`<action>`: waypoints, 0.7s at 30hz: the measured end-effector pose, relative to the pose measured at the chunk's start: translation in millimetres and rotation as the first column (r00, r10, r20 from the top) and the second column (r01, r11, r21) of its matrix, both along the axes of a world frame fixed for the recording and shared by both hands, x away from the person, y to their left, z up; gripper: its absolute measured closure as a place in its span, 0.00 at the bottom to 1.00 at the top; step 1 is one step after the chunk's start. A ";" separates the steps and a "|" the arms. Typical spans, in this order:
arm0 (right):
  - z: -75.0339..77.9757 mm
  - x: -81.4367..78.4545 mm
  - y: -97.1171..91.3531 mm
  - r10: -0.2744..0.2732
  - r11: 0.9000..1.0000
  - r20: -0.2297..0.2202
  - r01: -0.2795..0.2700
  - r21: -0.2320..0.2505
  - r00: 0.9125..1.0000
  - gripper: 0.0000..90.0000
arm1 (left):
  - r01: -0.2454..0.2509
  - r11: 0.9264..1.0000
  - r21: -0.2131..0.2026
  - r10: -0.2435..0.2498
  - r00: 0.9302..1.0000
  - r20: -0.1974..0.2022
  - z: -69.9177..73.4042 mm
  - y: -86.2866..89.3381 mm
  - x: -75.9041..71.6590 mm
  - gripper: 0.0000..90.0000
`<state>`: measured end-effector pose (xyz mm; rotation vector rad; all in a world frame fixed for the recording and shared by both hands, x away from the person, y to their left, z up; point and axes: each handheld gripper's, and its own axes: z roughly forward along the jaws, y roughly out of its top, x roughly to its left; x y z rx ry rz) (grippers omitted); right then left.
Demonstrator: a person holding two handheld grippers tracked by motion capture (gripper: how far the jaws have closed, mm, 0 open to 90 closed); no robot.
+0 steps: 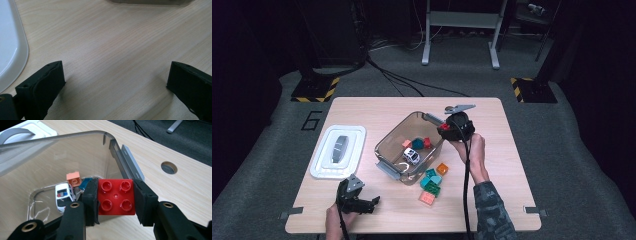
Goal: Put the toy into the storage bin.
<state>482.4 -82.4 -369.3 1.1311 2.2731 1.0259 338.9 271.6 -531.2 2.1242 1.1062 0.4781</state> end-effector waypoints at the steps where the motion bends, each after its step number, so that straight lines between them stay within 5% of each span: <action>1: 0.0 0.0 0.0 0.000 1.000 0.000 0.000 0.000 1.000 0.65 | 0.000 1.000 0.000 0.000 1.000 0.000 0.0 0.0 0.0 0.01; 9: -6.7 12.2 19.8 0.037 0.999 -0.041 -0.038 -0.033 0.998 0.65 | 0.000 1.000 0.000 0.000 1.000 0.000 0.0 0.0 0.0 0.01; 21: -15.0 18.9 18.7 0.027 0.998 -0.078 -0.032 -0.058 0.997 0.65 | 0.000 1.000 0.000 0.000 1.000 0.000 0.0 0.0 0.0 0.01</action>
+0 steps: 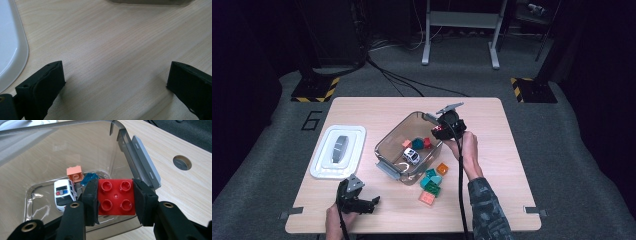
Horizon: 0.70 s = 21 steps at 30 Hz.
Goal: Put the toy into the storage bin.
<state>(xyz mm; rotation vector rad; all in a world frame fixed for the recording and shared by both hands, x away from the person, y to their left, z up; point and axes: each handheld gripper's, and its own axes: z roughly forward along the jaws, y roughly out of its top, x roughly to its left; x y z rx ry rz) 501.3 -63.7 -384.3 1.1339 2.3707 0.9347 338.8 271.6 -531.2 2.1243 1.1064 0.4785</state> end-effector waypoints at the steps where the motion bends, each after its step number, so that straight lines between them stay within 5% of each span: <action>1: -0.9 0.2 -0.2 -0.003 1.000 -0.003 0.003 -0.001 1.000 0.65 | 0.000 1.000 0.000 0.000 1.000 0.000 0.0 0.0 0.0 0.01; 12: -2.8 -2.2 -1.4 -0.007 1.000 -0.002 0.007 0.004 1.000 0.63 | 0.000 1.000 0.000 0.000 1.000 0.000 0.0 0.0 0.0 0.01; 21: 4.3 -16.4 -14.6 -0.021 0.998 0.026 0.019 0.062 0.999 0.37 | 0.000 1.000 0.000 0.000 1.000 0.000 0.0 0.0 0.0 0.01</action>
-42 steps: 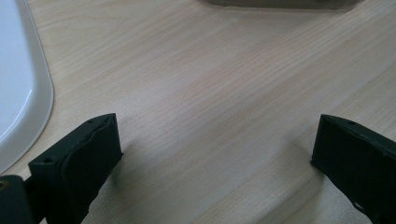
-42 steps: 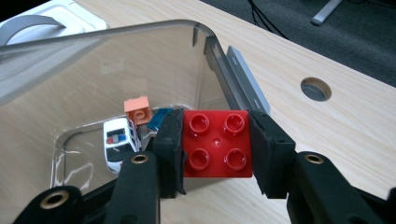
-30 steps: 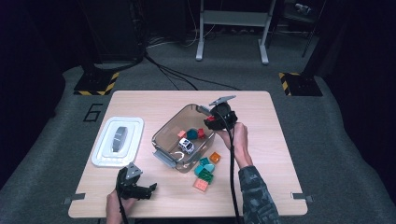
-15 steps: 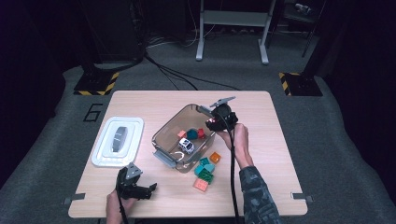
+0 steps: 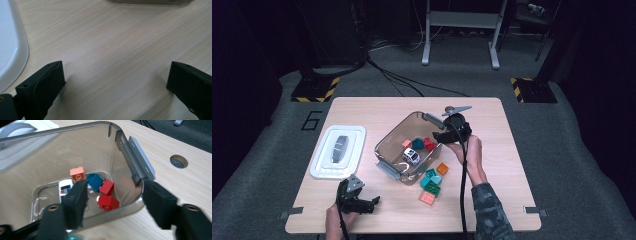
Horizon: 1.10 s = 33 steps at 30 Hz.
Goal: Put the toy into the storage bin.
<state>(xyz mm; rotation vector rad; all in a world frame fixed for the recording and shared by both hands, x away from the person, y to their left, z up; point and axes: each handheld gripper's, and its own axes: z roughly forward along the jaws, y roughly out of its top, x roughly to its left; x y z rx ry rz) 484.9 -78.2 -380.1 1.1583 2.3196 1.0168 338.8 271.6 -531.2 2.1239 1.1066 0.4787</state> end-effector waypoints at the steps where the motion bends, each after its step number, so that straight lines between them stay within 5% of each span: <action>1: -0.1 -4.4 -3.2 -0.006 1.000 -0.001 0.006 0.012 1.000 0.34 | 0.000 1.000 0.000 0.000 1.000 0.000 0.0 0.0 0.0 0.01; 10: -20.5 -33.7 -27.0 0.014 1.000 0.008 -0.014 0.023 1.000 0.17 | 0.000 1.000 0.000 0.000 1.000 0.000 0.0 0.0 0.0 0.01; 15: -48.5 -48.4 -32.7 0.026 0.999 -0.024 -0.025 0.034 0.999 0.11 | -0.001 1.000 0.000 0.001 1.000 0.000 0.0 -0.1 0.0 0.01; 23: -95.4 -47.4 -36.6 0.038 0.999 -0.104 -0.035 0.031 0.994 0.02 | -0.002 1.000 0.000 0.002 1.000 0.000 0.0 -0.1 0.0 0.01; 33: -113.1 -43.0 -24.1 0.075 0.997 -0.110 -0.076 0.002 0.991 0.38 | -0.002 1.000 -0.002 0.002 1.000 -0.003 0.1 -0.1 -0.1 0.01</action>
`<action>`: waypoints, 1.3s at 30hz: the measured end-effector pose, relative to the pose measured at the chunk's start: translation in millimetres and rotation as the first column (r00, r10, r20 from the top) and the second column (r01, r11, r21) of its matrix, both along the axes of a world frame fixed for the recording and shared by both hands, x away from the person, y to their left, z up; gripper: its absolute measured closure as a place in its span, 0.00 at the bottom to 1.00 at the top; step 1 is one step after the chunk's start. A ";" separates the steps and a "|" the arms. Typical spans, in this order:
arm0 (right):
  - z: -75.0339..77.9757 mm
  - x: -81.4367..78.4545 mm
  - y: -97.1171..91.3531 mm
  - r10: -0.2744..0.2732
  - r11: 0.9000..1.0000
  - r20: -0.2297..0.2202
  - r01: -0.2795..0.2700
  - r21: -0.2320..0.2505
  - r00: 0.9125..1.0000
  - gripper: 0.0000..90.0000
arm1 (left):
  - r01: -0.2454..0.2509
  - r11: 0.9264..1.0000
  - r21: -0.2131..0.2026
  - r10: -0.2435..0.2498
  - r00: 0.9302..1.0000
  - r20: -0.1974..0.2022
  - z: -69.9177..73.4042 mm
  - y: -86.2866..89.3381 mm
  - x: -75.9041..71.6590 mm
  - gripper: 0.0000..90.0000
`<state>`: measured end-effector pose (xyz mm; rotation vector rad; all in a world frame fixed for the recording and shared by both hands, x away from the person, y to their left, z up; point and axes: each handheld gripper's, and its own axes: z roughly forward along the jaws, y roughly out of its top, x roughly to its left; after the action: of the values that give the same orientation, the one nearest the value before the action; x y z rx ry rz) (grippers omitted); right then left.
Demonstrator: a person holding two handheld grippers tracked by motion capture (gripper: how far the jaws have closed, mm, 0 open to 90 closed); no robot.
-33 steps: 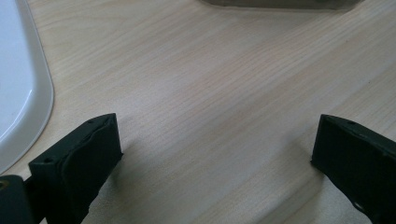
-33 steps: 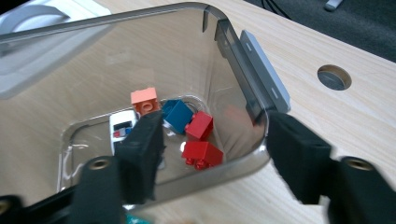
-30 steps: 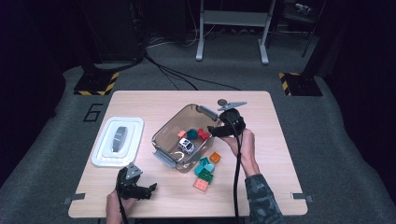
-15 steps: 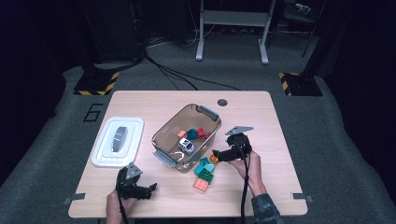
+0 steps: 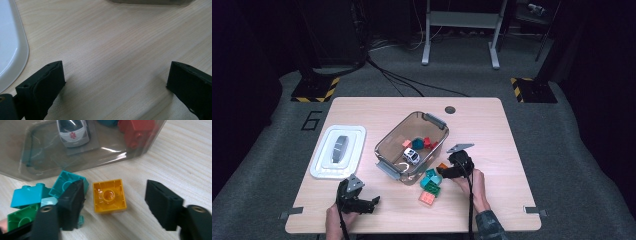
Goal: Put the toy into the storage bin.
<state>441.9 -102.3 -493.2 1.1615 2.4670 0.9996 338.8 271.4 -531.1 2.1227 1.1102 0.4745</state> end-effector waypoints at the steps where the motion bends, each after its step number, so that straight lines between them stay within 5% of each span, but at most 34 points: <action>1: -0.5 0.7 0.8 0.012 1.000 -0.004 -0.012 0.001 1.000 0.41 | 0.000 1.000 0.002 0.000 1.000 0.004 -0.1 0.0 0.1 0.01; 12: -4.9 3.1 3.5 0.002 1.000 -0.044 -0.004 -0.031 0.999 0.64 | -0.001 1.000 -0.001 0.001 1.000 0.002 -0.2 -0.1 0.0 0.01; 39: -0.2 3.4 -3.8 -0.032 0.999 -0.033 0.031 -0.018 0.999 0.65 | -0.002 1.000 -0.004 0.001 1.000 -0.002 -0.1 -0.2 -0.1 0.01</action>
<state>445.3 -106.2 -493.4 1.2168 2.4696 0.9565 338.7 271.2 -531.2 2.1198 1.1132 0.4706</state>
